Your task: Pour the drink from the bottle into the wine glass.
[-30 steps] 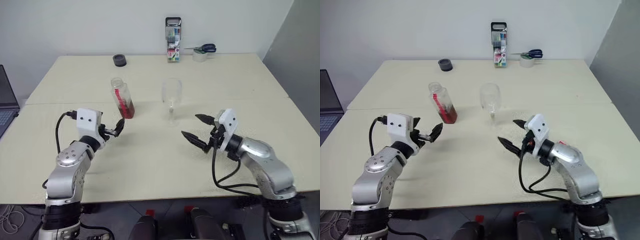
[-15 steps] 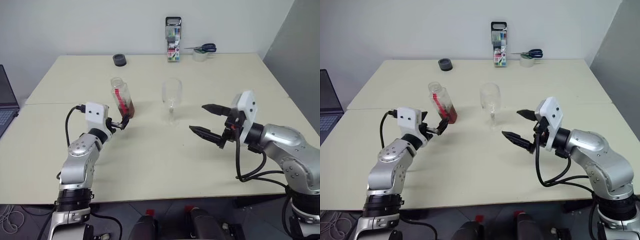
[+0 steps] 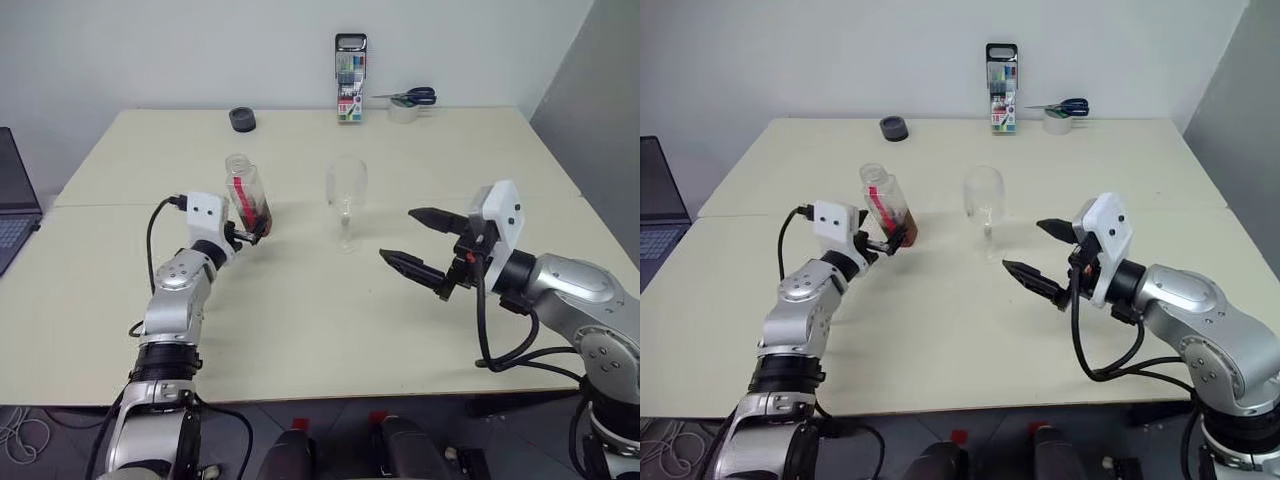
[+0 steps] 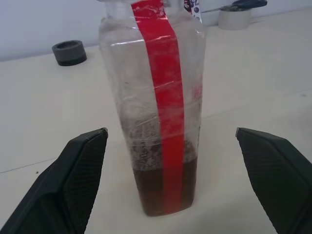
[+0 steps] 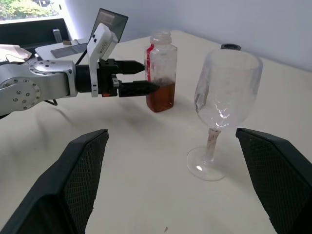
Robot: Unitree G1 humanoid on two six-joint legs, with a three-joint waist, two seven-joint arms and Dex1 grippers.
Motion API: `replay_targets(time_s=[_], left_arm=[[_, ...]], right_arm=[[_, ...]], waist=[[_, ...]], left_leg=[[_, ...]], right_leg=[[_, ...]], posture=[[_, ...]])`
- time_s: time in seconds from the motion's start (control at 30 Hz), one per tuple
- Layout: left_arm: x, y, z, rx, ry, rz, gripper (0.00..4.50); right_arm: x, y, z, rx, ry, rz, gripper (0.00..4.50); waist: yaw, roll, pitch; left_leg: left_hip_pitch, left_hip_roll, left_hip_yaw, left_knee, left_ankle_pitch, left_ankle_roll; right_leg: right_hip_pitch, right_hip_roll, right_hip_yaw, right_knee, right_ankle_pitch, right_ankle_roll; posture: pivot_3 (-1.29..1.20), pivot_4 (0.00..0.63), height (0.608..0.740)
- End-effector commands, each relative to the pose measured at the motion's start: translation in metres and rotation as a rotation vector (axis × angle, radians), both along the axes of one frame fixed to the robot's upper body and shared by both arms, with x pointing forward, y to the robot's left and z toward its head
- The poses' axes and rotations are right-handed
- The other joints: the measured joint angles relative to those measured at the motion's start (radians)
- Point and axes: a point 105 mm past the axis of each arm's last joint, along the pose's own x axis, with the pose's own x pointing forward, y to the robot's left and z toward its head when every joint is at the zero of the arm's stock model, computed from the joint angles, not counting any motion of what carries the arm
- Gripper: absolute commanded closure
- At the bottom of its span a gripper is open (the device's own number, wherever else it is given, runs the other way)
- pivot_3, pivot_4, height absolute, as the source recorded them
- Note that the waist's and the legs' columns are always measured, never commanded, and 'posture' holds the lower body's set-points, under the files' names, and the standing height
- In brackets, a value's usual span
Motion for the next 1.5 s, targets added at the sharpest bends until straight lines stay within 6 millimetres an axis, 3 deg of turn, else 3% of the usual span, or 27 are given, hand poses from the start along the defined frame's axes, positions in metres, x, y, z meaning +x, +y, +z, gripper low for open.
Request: replay_targets(time_s=[0.03,0.37,0.9,1.0,1.23,1.4,1.5], left_arm=[[0.008,-0.007,0.017,0.009,-0.070,-0.017,0.00],[0.026,-0.007,0.020,0.009,-0.100,0.017,0.00],[0.041,-0.001,0.016,-0.010,-0.118,0.073,0.00],[0.044,-0.001,0.016,-0.023,-0.109,0.090,0.55],[0.045,-0.002,0.013,-0.021,-0.107,0.092,2.64],[0.043,-0.006,0.010,0.080,-0.112,0.095,2.81],[0.045,-0.021,0.027,0.180,-0.165,0.035,2.81]], right_arm=[[-0.005,-0.002,0.013,0.004,-0.066,-0.014,0.03],[-0.012,-0.004,0.010,0.001,-0.058,-0.038,0.03],[-0.009,-0.008,0.015,0.023,-0.050,-0.088,0.03],[-0.006,-0.010,0.016,0.043,-0.042,-0.120,0.00],[-0.005,-0.009,0.018,0.063,-0.052,-0.145,0.00],[-0.002,-0.006,0.018,0.089,-0.083,-0.184,0.00],[0.001,0.000,0.017,0.095,-0.123,-0.198,0.00]], waist=[[0.000,0.000,0.000],[0.000,0.000,0.000],[0.000,0.000,0.000],[0.000,-0.001,0.000],[-0.001,-0.001,0.000],[-0.002,-0.001,0.000],[-0.002,-0.001,0.000]], left_leg=[[0.000,0.000,0.000,0.000,0.000,0.000],[0.000,0.000,0.000,0.000,0.000,0.000],[0.000,-0.001,0.000,0.000,0.000,0.001],[0.000,-0.001,0.000,0.000,-0.001,0.001],[0.000,-0.001,0.000,0.000,-0.001,0.002],[0.000,-0.001,0.000,0.000,-0.001,0.002],[0.000,-0.001,0.000,0.001,-0.001,0.002]], right_leg=[[0.000,0.000,0.000,0.000,0.000,0.000],[0.000,0.000,-0.002,0.000,0.000,0.000],[0.000,0.000,-0.004,0.001,0.000,0.000],[0.000,0.000,-0.004,0.001,0.000,0.000],[0.000,0.000,-0.004,0.001,0.000,0.000],[0.000,0.000,-0.004,0.002,0.000,0.000],[0.000,0.000,-0.004,0.002,0.000,0.000]], posture=[[0.00,0.150,0.740],[0.00,0.150,0.740],[0.00,0.150,0.740],[0.00,0.150,0.740],[0.00,0.150,0.740],[0.00,0.150,0.740],[0.00,0.150,0.740]])
